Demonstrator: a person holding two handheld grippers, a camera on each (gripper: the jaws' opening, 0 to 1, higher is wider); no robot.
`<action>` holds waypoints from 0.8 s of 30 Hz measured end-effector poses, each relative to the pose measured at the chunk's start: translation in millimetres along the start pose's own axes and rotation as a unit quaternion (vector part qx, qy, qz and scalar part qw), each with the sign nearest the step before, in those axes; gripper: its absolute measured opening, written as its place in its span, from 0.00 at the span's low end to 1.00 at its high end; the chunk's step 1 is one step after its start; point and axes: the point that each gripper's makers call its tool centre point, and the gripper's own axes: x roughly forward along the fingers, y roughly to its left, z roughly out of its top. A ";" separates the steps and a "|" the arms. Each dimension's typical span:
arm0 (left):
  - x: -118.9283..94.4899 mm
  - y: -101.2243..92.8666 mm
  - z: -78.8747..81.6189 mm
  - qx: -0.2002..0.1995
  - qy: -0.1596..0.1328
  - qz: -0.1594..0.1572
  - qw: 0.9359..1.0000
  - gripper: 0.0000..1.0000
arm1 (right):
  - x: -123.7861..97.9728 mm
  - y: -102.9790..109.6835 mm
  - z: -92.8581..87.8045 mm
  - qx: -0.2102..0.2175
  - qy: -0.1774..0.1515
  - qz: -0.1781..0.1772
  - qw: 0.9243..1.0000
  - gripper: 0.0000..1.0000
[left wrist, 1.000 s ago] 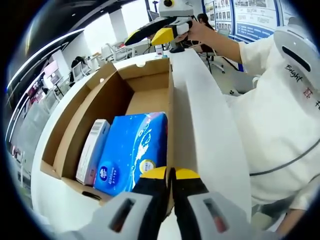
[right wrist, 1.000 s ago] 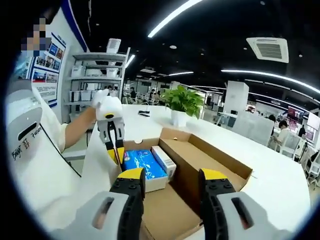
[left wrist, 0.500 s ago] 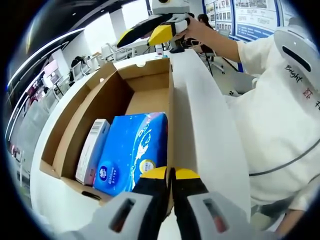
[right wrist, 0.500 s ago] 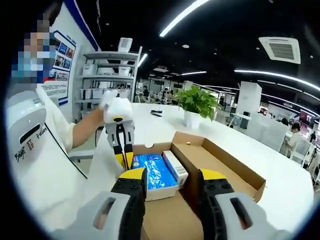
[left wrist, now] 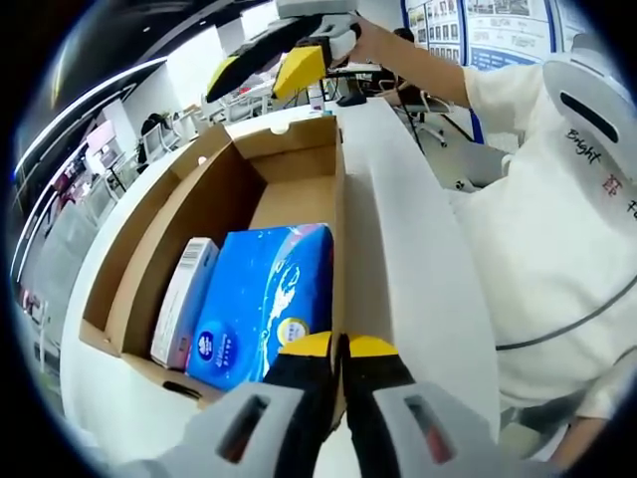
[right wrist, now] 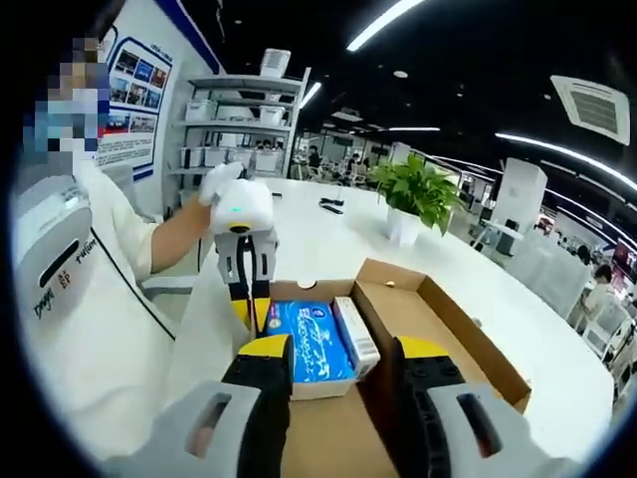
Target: Operate the shoe box by opening the lid, removing the specified soft item, and placing it in the target area until the item is outside and the box remains undamaged.
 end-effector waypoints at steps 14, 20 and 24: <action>0.0 0.4 0.1 0.000 0.000 0.001 1.000 0.02 | 47.7 6.6 0.3 -0.057 0.077 0.056 0.994 0.50; 0.3 0.2 0.2 -0.001 0.001 0.000 1.000 0.02 | 64.2 15.2 -8.2 -0.052 0.085 0.080 0.992 0.51; 0.3 0.3 0.3 -0.001 0.000 0.001 1.000 0.02 | 78.4 24.5 -16.6 -0.061 0.097 0.096 0.989 0.57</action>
